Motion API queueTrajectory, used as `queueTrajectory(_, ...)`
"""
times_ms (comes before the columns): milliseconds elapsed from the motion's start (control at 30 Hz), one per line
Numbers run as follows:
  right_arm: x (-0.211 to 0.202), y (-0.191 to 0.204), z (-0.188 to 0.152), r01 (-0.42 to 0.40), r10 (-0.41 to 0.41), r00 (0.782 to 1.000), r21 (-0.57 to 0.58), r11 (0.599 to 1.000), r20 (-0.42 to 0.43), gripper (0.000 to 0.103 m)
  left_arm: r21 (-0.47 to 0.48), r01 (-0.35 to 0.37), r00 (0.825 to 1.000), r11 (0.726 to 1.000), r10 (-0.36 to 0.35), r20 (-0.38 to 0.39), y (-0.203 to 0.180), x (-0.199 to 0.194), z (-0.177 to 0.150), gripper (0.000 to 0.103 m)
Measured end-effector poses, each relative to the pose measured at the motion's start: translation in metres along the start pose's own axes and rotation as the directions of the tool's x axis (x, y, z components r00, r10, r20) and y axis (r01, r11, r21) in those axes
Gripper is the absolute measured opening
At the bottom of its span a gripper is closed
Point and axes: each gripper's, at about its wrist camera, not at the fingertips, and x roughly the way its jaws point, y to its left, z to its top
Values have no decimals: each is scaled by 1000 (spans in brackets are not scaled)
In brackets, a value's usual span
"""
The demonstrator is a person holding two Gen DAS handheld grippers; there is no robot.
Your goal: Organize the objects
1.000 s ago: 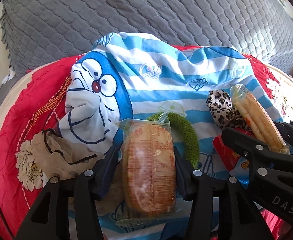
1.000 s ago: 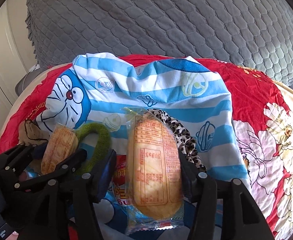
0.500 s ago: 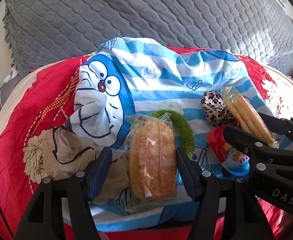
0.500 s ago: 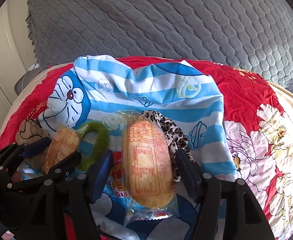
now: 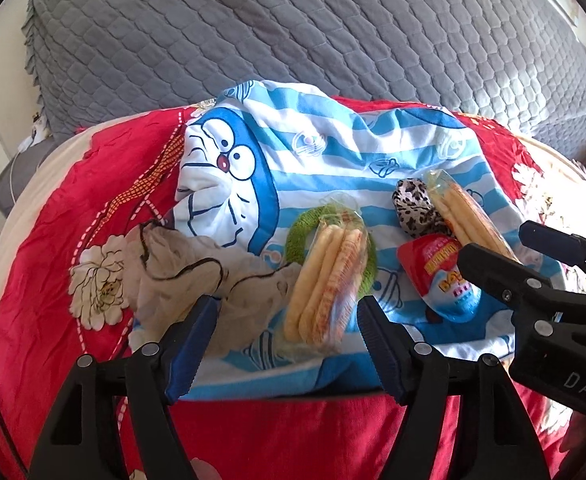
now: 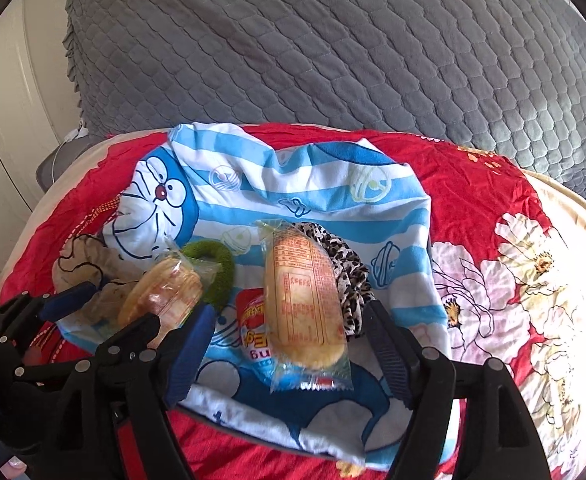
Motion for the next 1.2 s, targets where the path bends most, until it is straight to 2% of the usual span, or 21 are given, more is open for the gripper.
queueTrajectory(700,-41,8,-20,5,-5,1000,-11,1000,5,77,-37,-13,999,999,14,33,7,-44,-21,74)
queueTrajectory(1200,-80,17,-60,8,-8,1000,-23,1000,-1,77,-60,-7,998,998,10,54,17,-83,-54,74)
